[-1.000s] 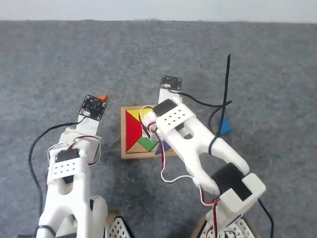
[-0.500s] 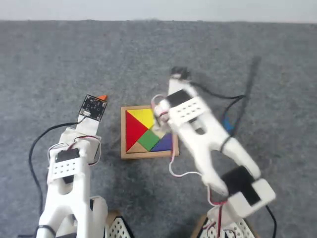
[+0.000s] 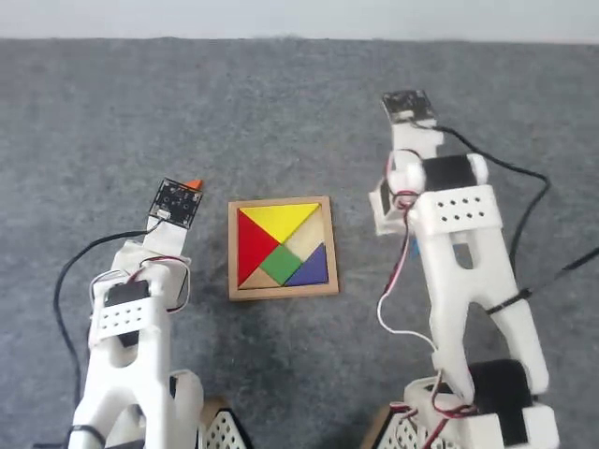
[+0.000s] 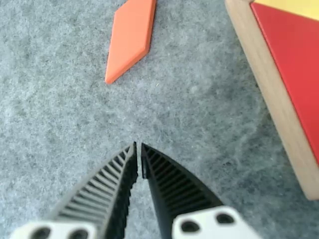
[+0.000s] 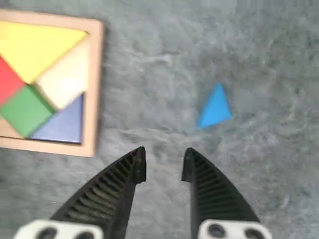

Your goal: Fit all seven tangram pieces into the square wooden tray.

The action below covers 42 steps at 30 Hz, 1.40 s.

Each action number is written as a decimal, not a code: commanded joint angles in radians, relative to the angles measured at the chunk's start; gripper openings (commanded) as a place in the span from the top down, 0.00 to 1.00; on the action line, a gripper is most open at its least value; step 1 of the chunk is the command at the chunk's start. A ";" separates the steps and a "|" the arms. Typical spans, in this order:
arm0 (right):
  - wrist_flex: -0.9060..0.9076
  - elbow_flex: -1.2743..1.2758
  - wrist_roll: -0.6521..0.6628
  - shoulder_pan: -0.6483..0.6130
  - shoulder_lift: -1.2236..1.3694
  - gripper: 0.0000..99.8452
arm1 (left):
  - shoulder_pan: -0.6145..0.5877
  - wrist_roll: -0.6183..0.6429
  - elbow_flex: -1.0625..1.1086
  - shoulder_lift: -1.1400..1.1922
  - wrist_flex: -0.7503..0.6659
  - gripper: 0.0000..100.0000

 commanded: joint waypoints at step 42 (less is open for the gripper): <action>-0.470 0.074 0.003 0.225 0.432 0.77 | -0.005 -0.012 -0.008 -0.035 -0.018 0.99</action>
